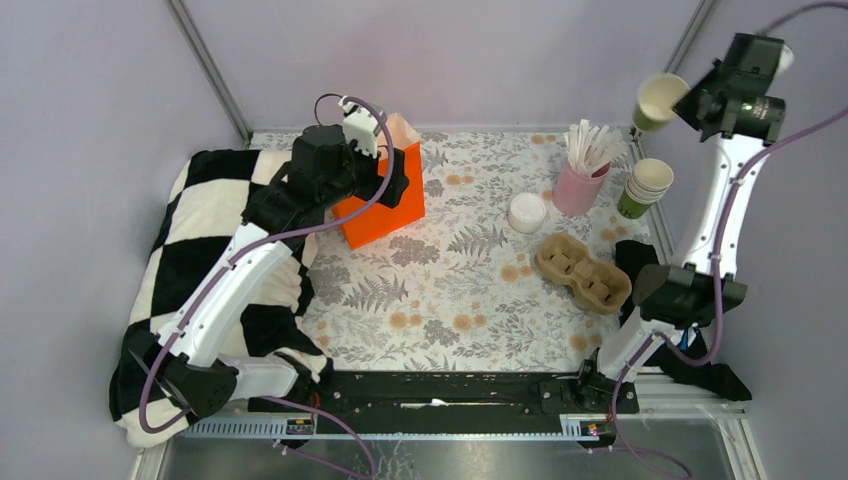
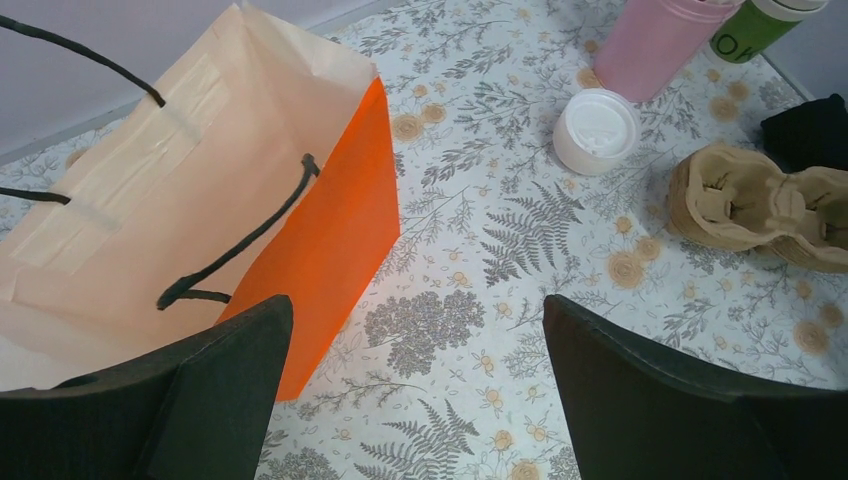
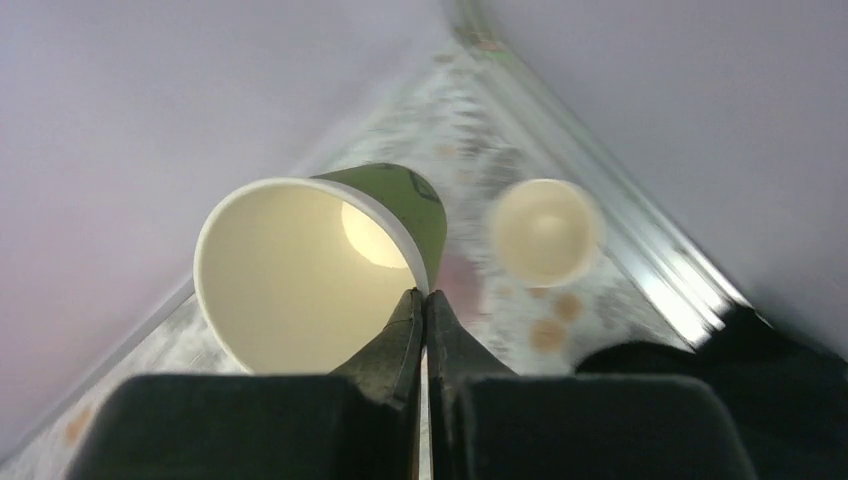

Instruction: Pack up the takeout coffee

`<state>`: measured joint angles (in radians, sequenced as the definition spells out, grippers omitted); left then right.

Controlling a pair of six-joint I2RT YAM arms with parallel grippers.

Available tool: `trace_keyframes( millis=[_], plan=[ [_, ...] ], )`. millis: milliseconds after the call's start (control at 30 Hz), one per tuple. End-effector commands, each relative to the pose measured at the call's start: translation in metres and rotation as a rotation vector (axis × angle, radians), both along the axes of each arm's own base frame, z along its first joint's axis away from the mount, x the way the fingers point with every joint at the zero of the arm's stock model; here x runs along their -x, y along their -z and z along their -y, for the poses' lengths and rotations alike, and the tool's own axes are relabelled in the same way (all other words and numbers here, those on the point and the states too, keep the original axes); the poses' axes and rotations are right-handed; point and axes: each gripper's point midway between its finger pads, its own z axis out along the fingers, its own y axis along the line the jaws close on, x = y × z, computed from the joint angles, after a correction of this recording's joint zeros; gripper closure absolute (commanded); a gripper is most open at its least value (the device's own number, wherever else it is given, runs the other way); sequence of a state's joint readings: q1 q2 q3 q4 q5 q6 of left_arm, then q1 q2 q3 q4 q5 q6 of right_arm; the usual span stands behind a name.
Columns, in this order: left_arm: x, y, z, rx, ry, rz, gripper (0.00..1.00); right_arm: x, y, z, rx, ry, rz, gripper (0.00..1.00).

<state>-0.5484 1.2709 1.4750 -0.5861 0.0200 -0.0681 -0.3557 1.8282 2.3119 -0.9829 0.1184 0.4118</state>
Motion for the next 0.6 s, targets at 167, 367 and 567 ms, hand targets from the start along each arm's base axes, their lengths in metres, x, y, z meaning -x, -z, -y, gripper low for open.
trace_keyframes(
  millis=[167, 367, 567],
  plan=[
    [0.009, -0.045, -0.016, 0.054, -0.094, 0.105, 0.01, 0.009, -0.039, -0.275, 0.051, -0.794, 0.146, 1.0],
    [0.009, -0.055, -0.032, 0.07, -0.18, 0.128, 0.01, 0.07, 0.076, -0.375, -0.011, -1.051, -0.138, 1.0],
    [0.008, -0.061, -0.027, 0.092, -0.169, 0.129, 0.01, 0.055, 0.133, -0.369, 0.025, -0.936, -0.214, 1.0]
  ],
)
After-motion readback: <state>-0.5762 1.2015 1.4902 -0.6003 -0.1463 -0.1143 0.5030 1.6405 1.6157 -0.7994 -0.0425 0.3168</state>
